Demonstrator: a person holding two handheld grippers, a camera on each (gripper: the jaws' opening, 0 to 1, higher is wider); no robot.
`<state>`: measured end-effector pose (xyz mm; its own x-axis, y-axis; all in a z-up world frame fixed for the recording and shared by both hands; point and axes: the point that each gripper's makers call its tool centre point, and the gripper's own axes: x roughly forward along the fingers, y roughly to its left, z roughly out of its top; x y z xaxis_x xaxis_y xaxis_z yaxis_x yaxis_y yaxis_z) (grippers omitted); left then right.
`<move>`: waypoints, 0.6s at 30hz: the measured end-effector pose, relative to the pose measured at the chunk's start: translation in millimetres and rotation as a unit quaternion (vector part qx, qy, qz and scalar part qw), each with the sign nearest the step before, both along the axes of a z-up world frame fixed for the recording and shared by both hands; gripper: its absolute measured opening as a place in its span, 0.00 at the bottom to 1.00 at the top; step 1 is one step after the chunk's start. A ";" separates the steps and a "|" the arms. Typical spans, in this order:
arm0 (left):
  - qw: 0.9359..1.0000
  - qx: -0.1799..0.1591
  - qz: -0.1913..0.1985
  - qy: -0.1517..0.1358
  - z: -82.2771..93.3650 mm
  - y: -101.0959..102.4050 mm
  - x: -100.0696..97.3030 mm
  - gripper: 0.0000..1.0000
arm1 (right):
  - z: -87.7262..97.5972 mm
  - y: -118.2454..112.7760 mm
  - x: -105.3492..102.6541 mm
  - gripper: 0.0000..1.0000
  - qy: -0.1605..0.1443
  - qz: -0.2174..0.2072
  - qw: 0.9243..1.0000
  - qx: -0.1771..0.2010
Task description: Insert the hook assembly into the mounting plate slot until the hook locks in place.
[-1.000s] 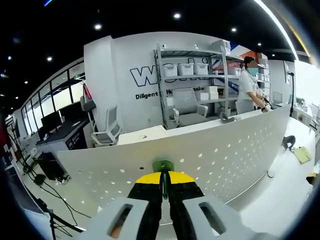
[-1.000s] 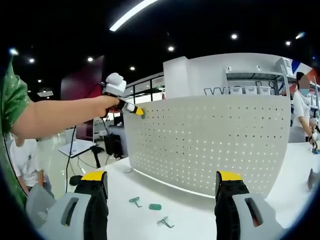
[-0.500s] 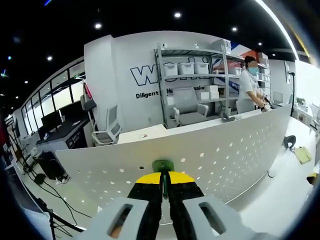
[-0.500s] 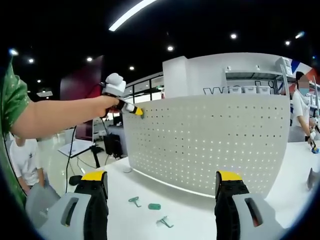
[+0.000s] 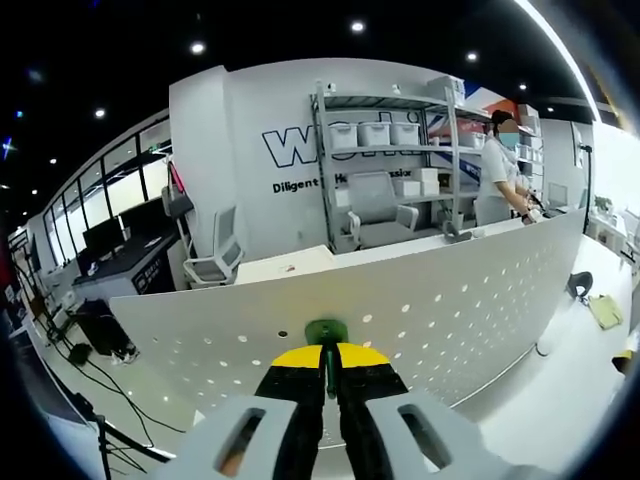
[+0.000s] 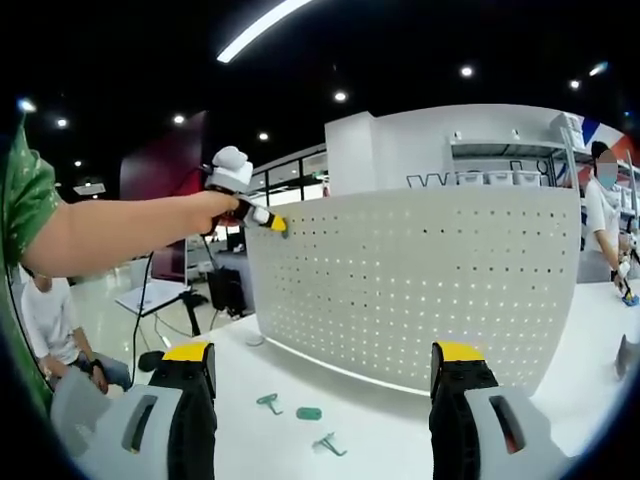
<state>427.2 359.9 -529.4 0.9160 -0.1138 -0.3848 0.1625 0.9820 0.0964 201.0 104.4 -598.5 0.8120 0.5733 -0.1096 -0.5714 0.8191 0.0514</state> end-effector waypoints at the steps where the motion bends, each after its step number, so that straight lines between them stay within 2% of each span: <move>1: 1.000 0.000 0.000 0.001 0.1 0.1 0.4 0.03 | -0.3 0.0 0.1 0.90 0.000 0.000 1.000 0.000; 18: 1.000 0.005 -0.004 0.001 -0.1 0.7 0.3 0.04 | -0.2 1.8 -0.4 0.90 0.000 0.003 1.000 0.000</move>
<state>427.5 360.7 -529.4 0.9143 -0.1180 -0.3875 0.1711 0.9796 0.1055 200.6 106.2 -598.7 0.8081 0.5787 -0.1099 -0.5767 0.8153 0.0522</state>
